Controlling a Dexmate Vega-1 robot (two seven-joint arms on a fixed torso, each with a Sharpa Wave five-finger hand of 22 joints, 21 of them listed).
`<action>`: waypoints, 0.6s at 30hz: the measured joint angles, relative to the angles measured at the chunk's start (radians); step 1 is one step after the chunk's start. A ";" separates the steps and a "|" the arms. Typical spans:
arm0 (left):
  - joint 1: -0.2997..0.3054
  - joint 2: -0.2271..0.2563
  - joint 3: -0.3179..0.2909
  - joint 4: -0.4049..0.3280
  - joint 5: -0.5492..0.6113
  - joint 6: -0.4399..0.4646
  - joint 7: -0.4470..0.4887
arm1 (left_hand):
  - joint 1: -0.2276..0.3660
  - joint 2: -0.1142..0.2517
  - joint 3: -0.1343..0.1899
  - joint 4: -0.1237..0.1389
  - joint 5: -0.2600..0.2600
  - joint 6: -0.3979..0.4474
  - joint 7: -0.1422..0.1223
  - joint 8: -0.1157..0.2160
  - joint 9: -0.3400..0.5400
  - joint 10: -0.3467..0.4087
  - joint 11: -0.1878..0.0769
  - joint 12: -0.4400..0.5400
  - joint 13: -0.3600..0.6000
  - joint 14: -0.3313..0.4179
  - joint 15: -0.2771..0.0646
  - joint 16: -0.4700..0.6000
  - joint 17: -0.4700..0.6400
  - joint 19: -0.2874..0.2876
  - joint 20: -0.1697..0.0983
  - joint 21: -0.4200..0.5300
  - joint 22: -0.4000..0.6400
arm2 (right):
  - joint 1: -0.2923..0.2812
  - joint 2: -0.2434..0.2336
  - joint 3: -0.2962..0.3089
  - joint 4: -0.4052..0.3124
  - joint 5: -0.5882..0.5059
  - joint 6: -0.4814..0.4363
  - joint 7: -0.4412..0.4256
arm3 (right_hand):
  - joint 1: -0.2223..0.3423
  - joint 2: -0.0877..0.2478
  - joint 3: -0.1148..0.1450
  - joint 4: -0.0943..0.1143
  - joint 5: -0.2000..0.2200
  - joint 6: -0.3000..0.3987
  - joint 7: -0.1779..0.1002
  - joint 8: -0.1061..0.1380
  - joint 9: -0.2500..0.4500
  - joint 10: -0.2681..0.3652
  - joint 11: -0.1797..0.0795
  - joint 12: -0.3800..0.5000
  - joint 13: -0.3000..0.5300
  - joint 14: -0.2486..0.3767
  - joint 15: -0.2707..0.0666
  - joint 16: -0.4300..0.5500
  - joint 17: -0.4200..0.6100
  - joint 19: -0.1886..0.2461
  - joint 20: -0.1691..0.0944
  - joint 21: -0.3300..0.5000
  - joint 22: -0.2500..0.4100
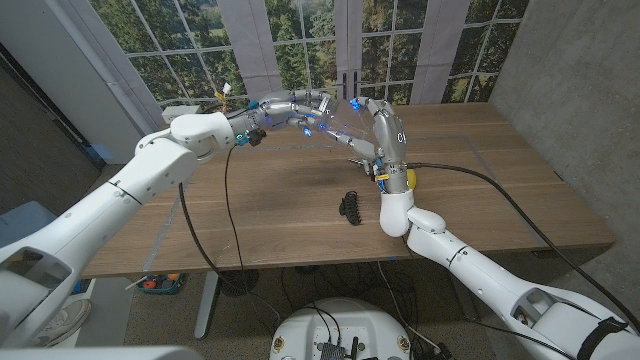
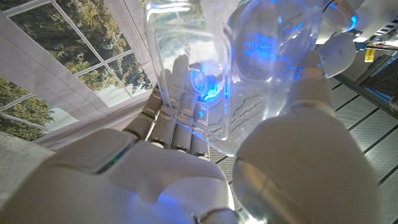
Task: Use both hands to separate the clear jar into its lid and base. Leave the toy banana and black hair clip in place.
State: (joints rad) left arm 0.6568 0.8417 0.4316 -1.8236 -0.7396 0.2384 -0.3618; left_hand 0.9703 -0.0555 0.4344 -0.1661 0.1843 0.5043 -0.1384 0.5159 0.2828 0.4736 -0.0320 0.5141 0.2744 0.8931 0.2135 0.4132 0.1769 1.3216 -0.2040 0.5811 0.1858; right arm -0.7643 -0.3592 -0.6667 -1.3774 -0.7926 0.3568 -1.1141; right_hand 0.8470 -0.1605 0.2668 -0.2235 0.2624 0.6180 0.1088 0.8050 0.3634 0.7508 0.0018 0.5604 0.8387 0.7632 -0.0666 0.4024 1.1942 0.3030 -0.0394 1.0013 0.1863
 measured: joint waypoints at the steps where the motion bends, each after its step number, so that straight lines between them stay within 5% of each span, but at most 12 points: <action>1: -0.009 -0.002 -0.004 -0.002 -0.026 0.033 0.004 | -0.009 -0.009 0.000 0.000 -0.001 0.011 -0.005 0.000 0.000 0.000 0.000 0.016 -0.007 0.021 -0.008 -0.007 0.000 0.009 0.000 0.007 0.000 | -0.001 0.002 0.003 0.002 -0.016 0.005 0.000 | 0.000 0.000 0.000 0.000 0.000 0.000 0.000 0.000 0.000 0.000 0.000 0.000 0.000 0.000 0.000 0.000 0.000 0.000 0.000 0.000 0.000; 9: -0.041 -0.021 -0.012 0.025 -0.184 0.221 0.018 | -0.039 -0.039 -0.004 0.004 -0.010 0.050 -0.023 0.000 0.000 0.057 -0.011 0.025 -0.038 0.096 -0.030 -0.026 -0.005 0.047 0.010 0.044 0.000 | -0.002 0.020 0.021 0.018 -0.049 0.019 -0.002 | 0.000 0.000 0.000 0.000 -0.003 0.006 0.005 0.000 0.000 0.002 0.002 -0.001 0.000 0.000 0.000 0.000 0.000 0.000 0.000 0.000 0.000; 18: -0.041 -0.021 -0.012 0.025 -0.324 0.400 0.038 | -0.077 -0.077 -0.039 0.039 -0.012 0.095 -0.053 -0.005 0.000 0.125 -0.032 0.015 -0.050 0.127 -0.040 -0.038 -0.003 0.072 0.042 0.081 -0.009 | 0.003 0.037 0.034 0.040 -0.049 0.019 -0.002 | 0.000 0.000 0.000 0.000 -0.004 0.018 0.006 0.001 0.000 0.002 0.002 -0.005 0.000 0.000 0.000 0.000 0.002 0.000 0.000 0.000 0.000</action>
State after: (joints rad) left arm 0.6156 0.8212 0.4195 -1.7986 -1.0638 0.6389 -0.3234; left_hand 0.8935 -0.1323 0.3953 -0.1269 0.1727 0.5990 -0.1913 0.5110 0.2825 0.5989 -0.0639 0.5291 0.2249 1.0204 0.1735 0.3757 0.1736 1.3939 -0.1620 0.6623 0.1766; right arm -0.7616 -0.3218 -0.6325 -1.3379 -0.8416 0.3753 -1.1157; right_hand 0.8470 -0.1605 0.2668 -0.2235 0.2582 0.6358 0.1148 0.8056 0.3635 0.7525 0.0036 0.5553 0.8388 0.7629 -0.0666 0.4024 1.1962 0.3031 -0.0393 1.0013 0.1863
